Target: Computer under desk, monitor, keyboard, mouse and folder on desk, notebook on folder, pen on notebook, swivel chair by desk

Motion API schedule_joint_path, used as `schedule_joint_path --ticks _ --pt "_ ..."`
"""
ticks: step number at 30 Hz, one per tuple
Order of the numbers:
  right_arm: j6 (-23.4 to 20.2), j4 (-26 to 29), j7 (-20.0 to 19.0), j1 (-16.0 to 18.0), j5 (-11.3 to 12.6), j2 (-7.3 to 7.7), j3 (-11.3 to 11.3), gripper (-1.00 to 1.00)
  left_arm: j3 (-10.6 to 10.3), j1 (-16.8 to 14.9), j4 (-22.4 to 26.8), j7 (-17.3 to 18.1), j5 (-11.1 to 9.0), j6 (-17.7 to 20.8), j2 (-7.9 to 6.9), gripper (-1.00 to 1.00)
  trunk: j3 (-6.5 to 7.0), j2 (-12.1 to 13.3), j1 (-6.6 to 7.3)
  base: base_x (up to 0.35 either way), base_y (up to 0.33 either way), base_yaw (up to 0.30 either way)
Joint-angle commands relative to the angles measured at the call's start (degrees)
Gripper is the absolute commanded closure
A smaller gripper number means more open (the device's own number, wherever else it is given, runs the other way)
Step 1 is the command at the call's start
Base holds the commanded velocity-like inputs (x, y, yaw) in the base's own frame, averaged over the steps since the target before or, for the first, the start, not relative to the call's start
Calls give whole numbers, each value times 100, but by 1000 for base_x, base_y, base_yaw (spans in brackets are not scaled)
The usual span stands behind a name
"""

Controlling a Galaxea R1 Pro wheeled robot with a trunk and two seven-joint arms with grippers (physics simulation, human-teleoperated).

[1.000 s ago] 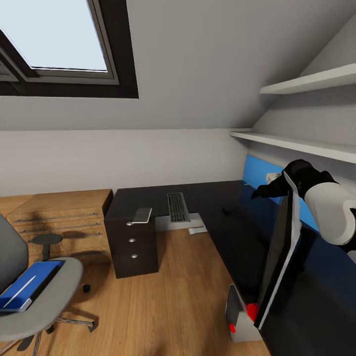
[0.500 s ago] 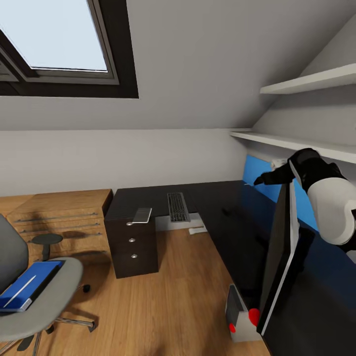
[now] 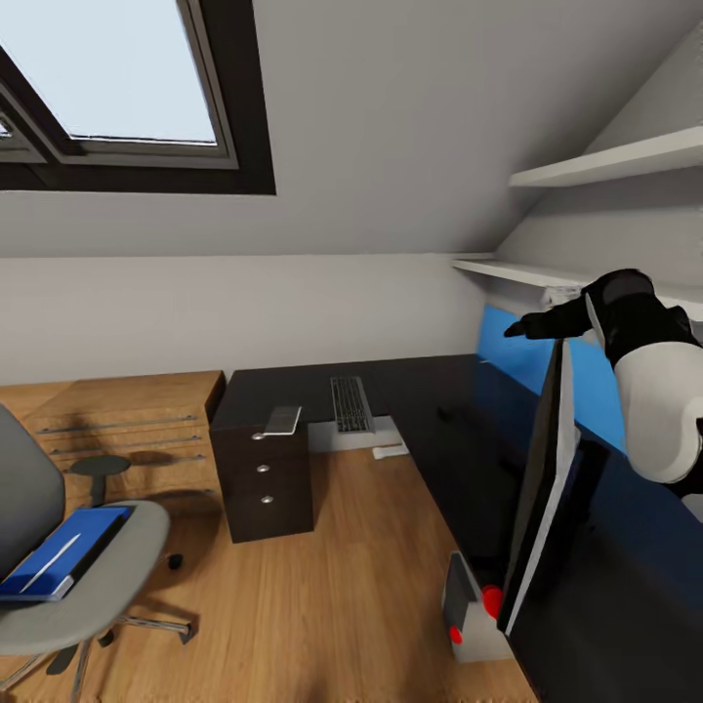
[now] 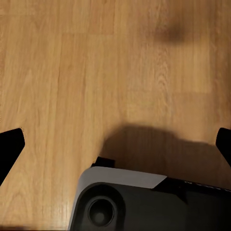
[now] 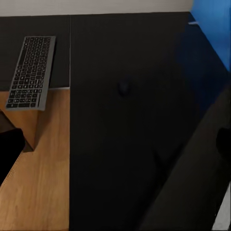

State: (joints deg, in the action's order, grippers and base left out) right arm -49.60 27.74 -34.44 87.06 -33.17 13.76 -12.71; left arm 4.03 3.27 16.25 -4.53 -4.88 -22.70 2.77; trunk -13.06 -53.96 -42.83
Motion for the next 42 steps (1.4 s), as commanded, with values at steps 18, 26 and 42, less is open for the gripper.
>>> schedule_joint_path --ticks 18,26,42 --pt "-222 397 -72 4 219 43 -30 -100 19 3 10 13 -30 -5 0 -100 -7 -5 2 -310 0 0" --pt "-224 453 -72 4 218 127 -30 -100 19 6 10 13 -30 -5 -1 -100 -7 -5 2 -316 -18 0" --pt "-215 401 -80 -21 303 458 -45 -100 28 6 10 13 -30 -6 -5 -100 -7 -5 2 -222 -151 0"
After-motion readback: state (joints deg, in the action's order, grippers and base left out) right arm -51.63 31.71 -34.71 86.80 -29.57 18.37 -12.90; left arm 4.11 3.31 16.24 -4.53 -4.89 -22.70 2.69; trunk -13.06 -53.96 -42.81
